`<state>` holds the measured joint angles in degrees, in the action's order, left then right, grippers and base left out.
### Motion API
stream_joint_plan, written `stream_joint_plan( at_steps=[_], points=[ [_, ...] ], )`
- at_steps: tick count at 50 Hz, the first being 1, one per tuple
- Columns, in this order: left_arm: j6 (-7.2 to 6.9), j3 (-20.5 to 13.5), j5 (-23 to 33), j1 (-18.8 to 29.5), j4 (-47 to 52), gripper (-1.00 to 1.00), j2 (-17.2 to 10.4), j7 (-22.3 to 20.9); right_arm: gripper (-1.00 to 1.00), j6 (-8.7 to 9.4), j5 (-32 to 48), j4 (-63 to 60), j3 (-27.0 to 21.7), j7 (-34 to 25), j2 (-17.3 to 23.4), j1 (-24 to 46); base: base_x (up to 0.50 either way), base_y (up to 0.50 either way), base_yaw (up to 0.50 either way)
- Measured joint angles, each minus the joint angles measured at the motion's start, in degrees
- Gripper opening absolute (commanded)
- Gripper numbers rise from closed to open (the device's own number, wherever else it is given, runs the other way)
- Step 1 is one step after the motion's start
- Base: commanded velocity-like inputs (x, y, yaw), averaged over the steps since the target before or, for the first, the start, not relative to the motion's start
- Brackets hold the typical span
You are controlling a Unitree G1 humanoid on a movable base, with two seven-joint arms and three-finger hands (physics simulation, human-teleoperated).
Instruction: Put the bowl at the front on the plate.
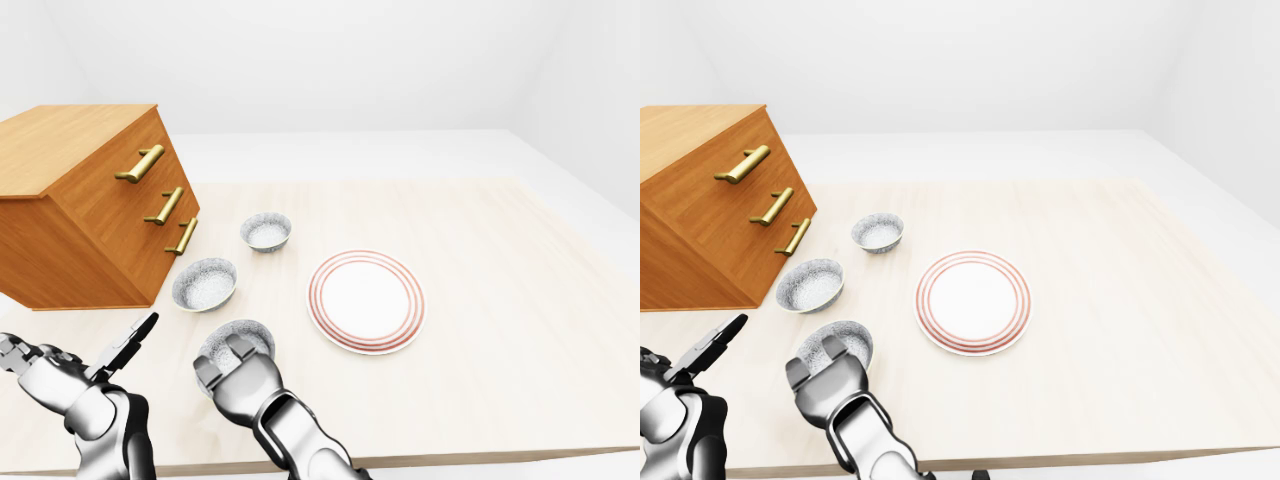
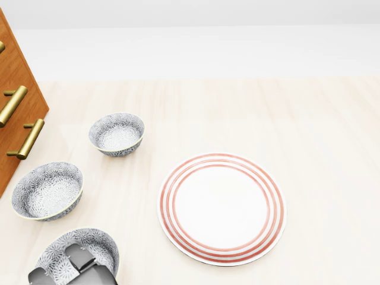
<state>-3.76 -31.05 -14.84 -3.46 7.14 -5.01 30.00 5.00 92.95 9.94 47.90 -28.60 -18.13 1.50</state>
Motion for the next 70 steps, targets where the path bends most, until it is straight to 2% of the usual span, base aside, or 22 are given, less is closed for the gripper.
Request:
stream_joint_plan(
  at_steps=[10,42,59,70],
  points=[
    [0.09,0.02,0.07,0.06,-0.11,1.00,-0.02,0.00,1.00,0.00,0.94,1.70,-0.59,-0.83,-0.71,0.18,0.00,0.00,0.00],
    [0.24,0.08,-0.03,0.06,-0.21,1.00,-0.02,0.00,1.00,0.00,-0.83,2.81,-0.64,1.99,0.07,-1.54,0.00,0.00,0.00],
    [0.35,0.13,-0.06,0.09,-0.36,1.00,-0.06,0.00,1.00,0.00,-3.16,2.72,-1.40,5.26,0.54,-1.94,0.00,0.00,0.00],
    [-0.10,0.03,-0.07,-0.02,0.16,1.00,0.01,0.00,1.00,0.00,-3.30,1.35,-0.86,4.43,1.13,-2.49,0.00,0.00,0.00]
  ],
)
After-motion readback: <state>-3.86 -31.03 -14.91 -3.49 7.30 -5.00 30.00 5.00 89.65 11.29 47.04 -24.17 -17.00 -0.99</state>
